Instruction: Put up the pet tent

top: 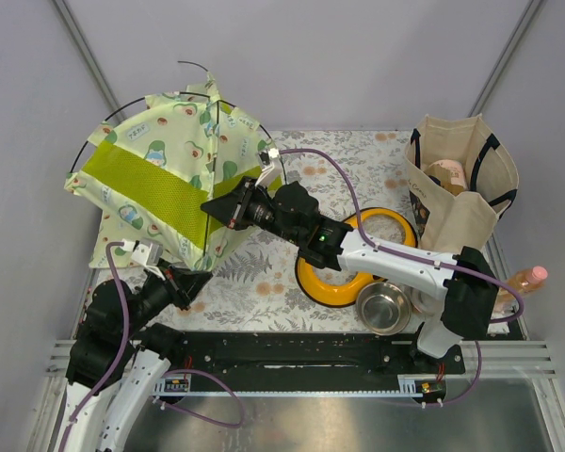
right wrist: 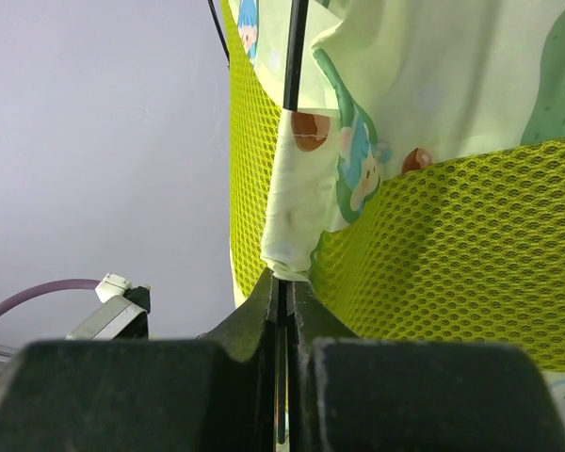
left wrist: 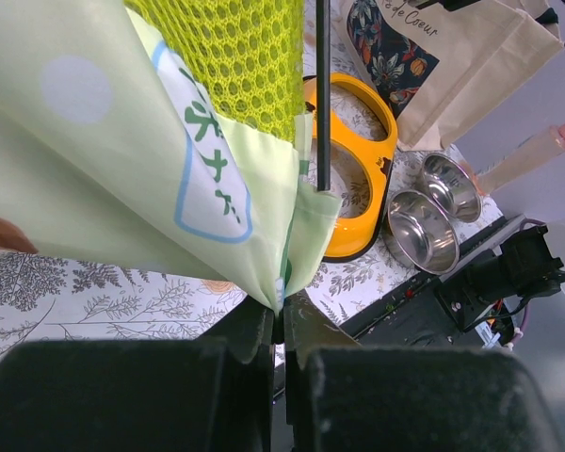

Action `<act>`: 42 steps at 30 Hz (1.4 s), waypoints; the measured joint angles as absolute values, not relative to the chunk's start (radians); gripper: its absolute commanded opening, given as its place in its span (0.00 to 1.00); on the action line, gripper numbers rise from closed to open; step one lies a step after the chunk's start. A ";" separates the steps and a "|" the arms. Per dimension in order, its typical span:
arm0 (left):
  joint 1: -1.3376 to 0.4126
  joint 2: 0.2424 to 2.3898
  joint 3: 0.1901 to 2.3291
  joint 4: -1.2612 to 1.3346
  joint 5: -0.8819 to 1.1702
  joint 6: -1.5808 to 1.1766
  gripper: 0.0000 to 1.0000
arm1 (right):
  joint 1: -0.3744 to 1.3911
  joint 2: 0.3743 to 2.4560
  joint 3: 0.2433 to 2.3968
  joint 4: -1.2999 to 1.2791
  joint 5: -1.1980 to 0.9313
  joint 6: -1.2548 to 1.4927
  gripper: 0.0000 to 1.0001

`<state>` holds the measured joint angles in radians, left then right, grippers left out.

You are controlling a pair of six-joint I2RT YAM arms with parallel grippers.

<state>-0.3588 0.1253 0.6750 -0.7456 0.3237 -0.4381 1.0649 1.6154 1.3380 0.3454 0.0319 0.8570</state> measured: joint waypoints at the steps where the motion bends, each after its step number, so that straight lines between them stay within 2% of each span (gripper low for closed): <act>1: -0.359 0.125 0.675 -0.744 0.326 -0.442 0.00 | 1.065 1.616 1.338 0.347 0.032 0.857 0.00; 42: -0.359 0.146 0.672 -0.715 0.395 -0.507 0.00 | 1.083 1.562 1.157 0.505 -0.002 0.940 0.00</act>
<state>-0.3592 0.1459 0.6716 -0.7151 0.3946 -0.5072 1.0832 1.5616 1.1568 0.5053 -0.0021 0.9398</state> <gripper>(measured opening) 0.037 0.030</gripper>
